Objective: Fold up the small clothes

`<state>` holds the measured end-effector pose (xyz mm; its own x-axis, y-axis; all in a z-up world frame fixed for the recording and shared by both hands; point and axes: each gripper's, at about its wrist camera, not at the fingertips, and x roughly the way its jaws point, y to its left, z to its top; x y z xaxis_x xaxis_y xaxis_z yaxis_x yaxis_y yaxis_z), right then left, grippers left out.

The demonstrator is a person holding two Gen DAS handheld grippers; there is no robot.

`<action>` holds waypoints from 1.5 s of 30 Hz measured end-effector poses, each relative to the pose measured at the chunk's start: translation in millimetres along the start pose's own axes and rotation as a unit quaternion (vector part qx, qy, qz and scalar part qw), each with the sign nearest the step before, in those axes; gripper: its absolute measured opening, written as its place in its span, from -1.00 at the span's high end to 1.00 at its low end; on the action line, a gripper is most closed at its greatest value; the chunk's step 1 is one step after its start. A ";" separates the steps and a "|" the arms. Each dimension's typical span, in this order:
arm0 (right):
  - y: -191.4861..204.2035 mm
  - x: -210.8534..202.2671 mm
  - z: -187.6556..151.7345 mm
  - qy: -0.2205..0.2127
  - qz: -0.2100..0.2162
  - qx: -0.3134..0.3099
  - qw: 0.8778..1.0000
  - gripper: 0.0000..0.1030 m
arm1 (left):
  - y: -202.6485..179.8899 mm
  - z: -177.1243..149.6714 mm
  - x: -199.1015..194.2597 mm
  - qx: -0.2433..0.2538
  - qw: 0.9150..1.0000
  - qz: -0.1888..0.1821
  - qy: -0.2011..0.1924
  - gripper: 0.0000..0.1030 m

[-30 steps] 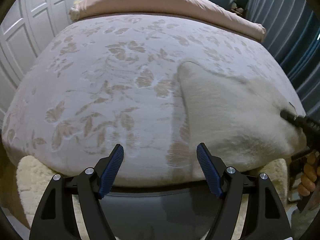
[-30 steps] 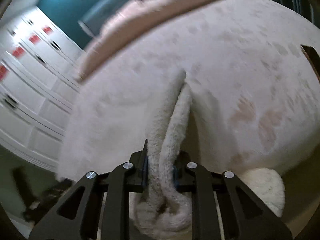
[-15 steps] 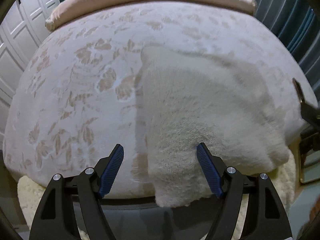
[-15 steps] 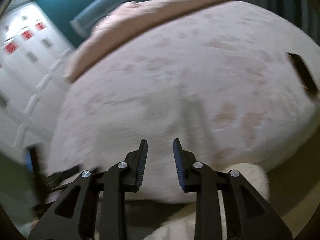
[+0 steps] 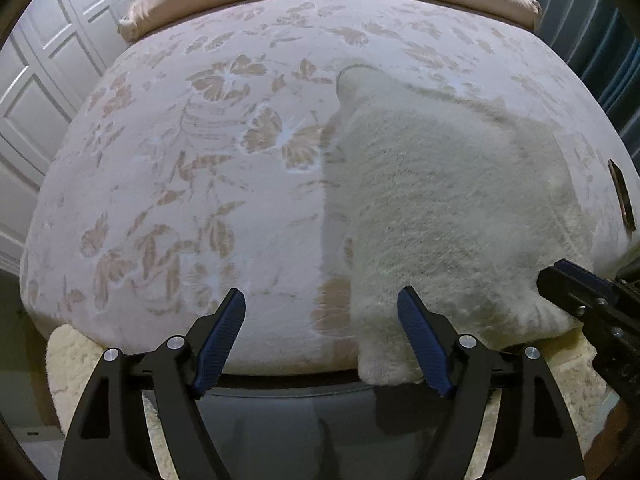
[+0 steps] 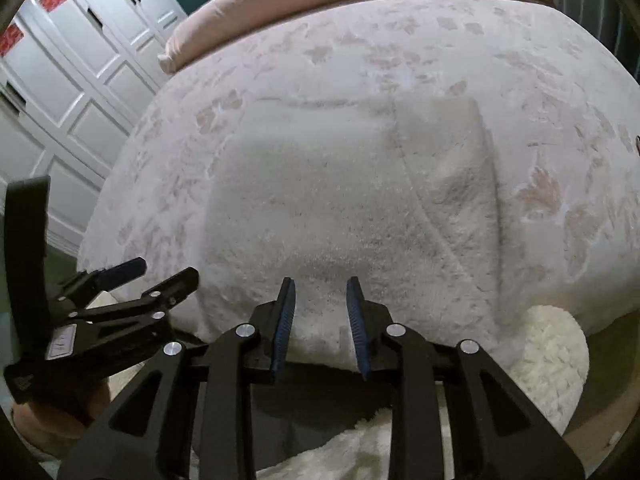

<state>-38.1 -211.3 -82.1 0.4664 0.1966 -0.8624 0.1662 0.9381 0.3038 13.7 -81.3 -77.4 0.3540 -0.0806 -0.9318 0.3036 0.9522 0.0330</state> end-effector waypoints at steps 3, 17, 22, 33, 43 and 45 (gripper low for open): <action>-4.0 58.4 -12.4 0.057 -0.024 -0.013 0.998 0.50 | 0.7 0.4 3.1 -0.006 1.000 -0.002 0.005 -0.49; 37.6 78.9 49.7 0.057 0.015 -0.053 0.997 0.46 | 32.0 -5.9 -2.0 -0.047 0.999 0.023 0.005 -0.48; 46.9 69.7 57.8 0.039 0.025 -0.063 0.997 0.45 | 38.9 -5.6 -6.6 -0.055 0.998 0.026 0.001 -0.48; -108.4 -8.9 18.4 -0.031 -0.045 0.142 0.988 -0.15 | -6.0 9.5 -11.0 -0.013 1.000 -0.016 -0.013 -0.48; -103.6 -24.9 35.0 -0.071 0.022 0.111 0.991 0.72 | -40.4 22.4 -17.0 0.027 0.999 -0.003 -0.030 -0.48; -100.5 -44.4 34.7 -0.097 0.021 0.104 0.990 0.72 | -41.3 23.0 -15.9 0.026 0.999 -0.002 -0.029 -0.48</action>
<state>-45.4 -324.2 -60.2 0.6317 0.1565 -0.7593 0.3094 0.8471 0.4320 15.8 -126.1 -55.7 0.4020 -0.1028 -0.9098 0.3506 0.9352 0.0492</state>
